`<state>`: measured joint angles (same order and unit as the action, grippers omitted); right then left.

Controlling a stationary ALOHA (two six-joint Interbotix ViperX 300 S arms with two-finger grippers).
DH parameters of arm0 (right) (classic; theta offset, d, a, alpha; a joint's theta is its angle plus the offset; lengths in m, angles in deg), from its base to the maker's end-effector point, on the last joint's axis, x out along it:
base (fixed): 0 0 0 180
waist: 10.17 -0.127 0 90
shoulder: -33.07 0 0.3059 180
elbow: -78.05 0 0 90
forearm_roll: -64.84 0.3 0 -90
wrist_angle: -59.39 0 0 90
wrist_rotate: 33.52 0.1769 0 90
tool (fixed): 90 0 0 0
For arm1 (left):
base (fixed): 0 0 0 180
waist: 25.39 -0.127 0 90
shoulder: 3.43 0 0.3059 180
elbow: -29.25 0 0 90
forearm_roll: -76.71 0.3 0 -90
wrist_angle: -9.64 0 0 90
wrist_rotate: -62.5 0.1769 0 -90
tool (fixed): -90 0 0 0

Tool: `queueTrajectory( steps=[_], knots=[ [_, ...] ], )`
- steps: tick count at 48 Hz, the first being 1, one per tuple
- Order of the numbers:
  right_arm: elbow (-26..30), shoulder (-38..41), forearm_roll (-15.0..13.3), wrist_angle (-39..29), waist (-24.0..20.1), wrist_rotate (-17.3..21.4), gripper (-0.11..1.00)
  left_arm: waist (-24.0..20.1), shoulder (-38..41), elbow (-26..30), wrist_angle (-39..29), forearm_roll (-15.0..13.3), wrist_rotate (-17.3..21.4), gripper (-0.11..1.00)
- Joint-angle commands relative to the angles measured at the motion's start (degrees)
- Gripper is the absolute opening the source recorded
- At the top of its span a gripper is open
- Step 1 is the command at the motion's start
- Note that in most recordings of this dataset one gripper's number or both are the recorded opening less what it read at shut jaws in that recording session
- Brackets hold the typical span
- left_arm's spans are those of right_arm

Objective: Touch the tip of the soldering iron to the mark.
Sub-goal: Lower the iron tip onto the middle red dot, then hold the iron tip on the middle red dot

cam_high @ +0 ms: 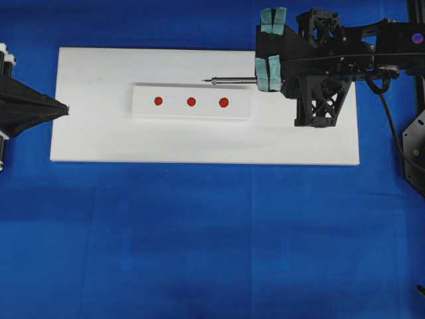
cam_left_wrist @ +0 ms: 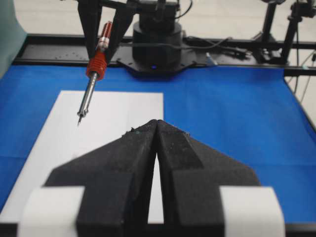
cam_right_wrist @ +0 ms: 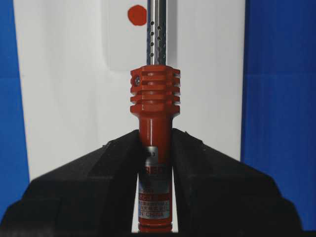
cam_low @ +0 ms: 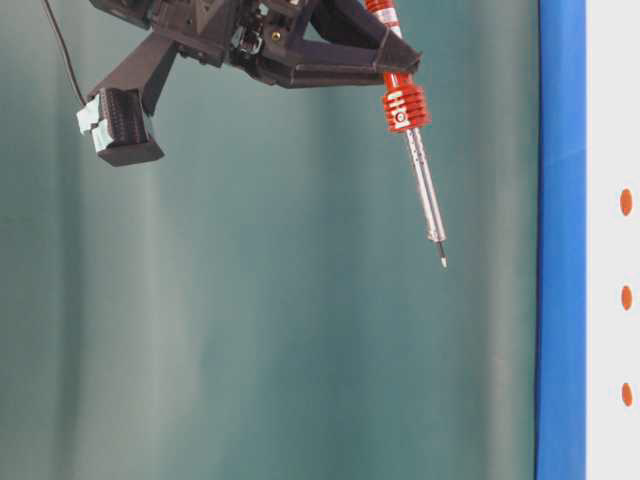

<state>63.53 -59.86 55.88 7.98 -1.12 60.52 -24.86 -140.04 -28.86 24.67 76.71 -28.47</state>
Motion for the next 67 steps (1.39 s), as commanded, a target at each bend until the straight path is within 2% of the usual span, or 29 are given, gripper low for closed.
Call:
queueTrajectory(
  steps=[1,16,44,67],
  knots=[
    [0.6,-0.7,0.1,0.4,-0.1,-0.1,0.06,-0.1,0.2,0.8,0.4,0.2,0.0,0.00],
    [0.6,3.9,0.4,1.5,-0.2,0.1,0.06,-0.1,0.2,0.7,0.4,0.2,0.0,0.00],
    [-0.6,14.0,0.4,10.5,0.3,-0.2,0.06,-0.1,0.3,0.7,0.4,0.2,0.0,0.00],
    [-1.7,14.9,0.4,12.0,1.5,-0.3,0.06,-0.1,0.2,0.8,0.4,0.2,0.0,0.00]
  ],
)
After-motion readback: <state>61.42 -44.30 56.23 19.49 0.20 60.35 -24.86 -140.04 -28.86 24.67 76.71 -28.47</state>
